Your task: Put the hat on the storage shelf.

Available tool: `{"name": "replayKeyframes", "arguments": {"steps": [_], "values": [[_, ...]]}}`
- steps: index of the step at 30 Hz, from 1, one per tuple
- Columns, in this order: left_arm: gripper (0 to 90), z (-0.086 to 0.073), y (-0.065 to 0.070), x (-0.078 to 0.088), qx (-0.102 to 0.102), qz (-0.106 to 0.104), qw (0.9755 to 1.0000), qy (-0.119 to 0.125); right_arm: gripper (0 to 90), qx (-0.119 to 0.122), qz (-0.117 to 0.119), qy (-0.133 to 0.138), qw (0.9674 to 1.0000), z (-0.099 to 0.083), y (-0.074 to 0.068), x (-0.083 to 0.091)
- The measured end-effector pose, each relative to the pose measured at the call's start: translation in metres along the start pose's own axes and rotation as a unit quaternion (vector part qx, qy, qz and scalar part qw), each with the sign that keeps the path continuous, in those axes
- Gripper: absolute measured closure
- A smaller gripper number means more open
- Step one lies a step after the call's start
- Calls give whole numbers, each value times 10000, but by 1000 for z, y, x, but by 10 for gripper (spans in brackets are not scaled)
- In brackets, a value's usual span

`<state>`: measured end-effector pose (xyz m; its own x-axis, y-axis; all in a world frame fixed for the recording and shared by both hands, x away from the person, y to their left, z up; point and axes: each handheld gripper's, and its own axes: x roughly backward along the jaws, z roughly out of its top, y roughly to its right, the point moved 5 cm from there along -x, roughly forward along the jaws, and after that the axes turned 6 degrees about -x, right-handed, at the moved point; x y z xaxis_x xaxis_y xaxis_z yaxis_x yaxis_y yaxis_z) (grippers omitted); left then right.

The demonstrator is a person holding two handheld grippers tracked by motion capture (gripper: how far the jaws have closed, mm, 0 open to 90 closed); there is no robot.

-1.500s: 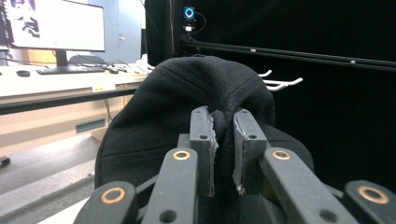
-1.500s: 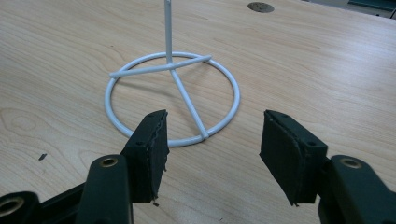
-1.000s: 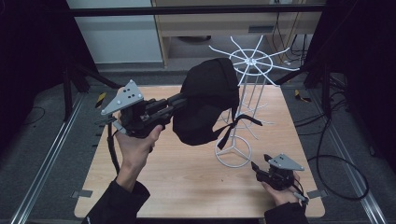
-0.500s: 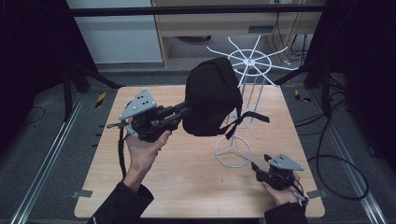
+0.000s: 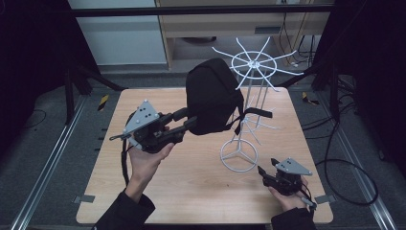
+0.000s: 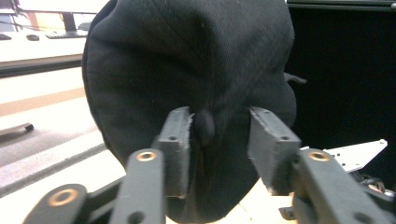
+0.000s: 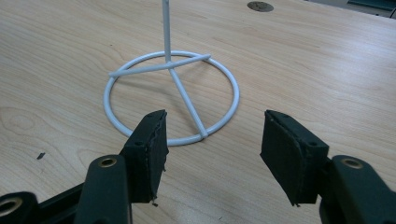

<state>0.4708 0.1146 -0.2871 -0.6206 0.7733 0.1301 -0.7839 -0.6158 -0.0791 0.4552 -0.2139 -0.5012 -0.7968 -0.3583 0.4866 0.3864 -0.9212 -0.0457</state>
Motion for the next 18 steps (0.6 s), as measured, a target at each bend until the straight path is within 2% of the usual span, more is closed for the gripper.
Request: {"name": "replayKeyframes", "arguments": {"steps": [5, 6, 9, 11, 14, 18], "values": [[425, -18, -5, 15, -46, 140, 9998, -102, 407, 0, -12, -11, 10000, 0, 0, 0], [425, -23, -5, 18, -65, 168, 9998, -130, 407, 0, -12, -11, 10000, 0, 0, 0], [380, -44, -10, 28, -81, 329, 9990, -304, 401, -22, -27, -7, 10000, -1, 1, 0], [372, -60, -15, 35, -21, 445, 9980, -447, 399, -21, -31, -7, 10000, -1, 1, 0], [351, -88, -25, 43, 145, 604, 9955, -710, 391, -31, -34, 2, 10000, -1, 1, 0], [333, -127, -40, 54, 403, 836, 9898, -1082, 379, -46, -57, 6, 10000, -1, 2, 0]]}}
